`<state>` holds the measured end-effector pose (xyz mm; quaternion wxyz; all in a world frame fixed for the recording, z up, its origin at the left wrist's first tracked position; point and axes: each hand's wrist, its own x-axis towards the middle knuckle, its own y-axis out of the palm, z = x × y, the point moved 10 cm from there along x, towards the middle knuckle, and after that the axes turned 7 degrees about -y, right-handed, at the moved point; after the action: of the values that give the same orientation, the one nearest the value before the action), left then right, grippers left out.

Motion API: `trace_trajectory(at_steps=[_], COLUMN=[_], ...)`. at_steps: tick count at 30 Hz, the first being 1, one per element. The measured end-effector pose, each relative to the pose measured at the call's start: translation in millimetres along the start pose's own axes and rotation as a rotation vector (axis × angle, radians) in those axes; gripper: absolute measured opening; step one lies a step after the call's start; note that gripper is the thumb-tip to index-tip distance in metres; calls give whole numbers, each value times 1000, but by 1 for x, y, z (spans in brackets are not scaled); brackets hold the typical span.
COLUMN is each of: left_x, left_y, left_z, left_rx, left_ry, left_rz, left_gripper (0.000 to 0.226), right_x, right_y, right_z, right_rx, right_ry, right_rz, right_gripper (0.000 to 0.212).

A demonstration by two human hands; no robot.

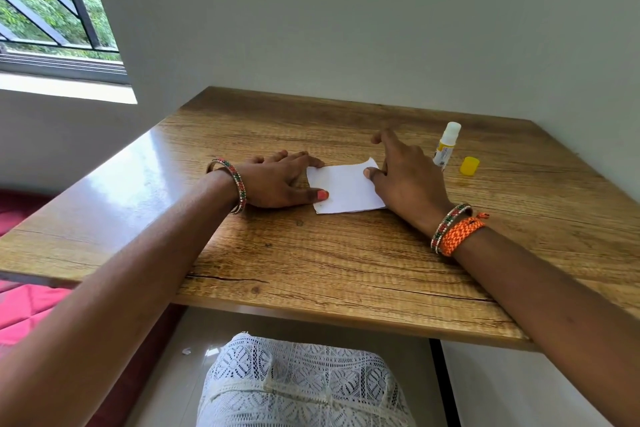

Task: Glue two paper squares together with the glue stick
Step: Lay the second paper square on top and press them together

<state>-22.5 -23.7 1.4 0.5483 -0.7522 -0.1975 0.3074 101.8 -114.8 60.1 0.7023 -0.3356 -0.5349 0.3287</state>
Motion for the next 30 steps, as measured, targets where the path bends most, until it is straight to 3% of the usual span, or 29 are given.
trace_trajectory(at_steps=[17,22,26,30], left_x=[5,8,4,0], left_y=[-3,-9,-22,-35], left_z=[8,8,6,8], left_rx=[-80,-348,-670,-849], left_ry=[-66,-99,-36,20], left_rz=[-40,-74,-162,-239], left_gripper=[70,67,37,26], right_x=[2,-3,-4,-3], right_y=[6,3,10,13], right_z=[-9,-22,-28,-36], right_rx=[14,50,158,281], right_ry=[31,136,203,275], right_rz=[19,41,101,108], right_gripper=[47,34,33,38])
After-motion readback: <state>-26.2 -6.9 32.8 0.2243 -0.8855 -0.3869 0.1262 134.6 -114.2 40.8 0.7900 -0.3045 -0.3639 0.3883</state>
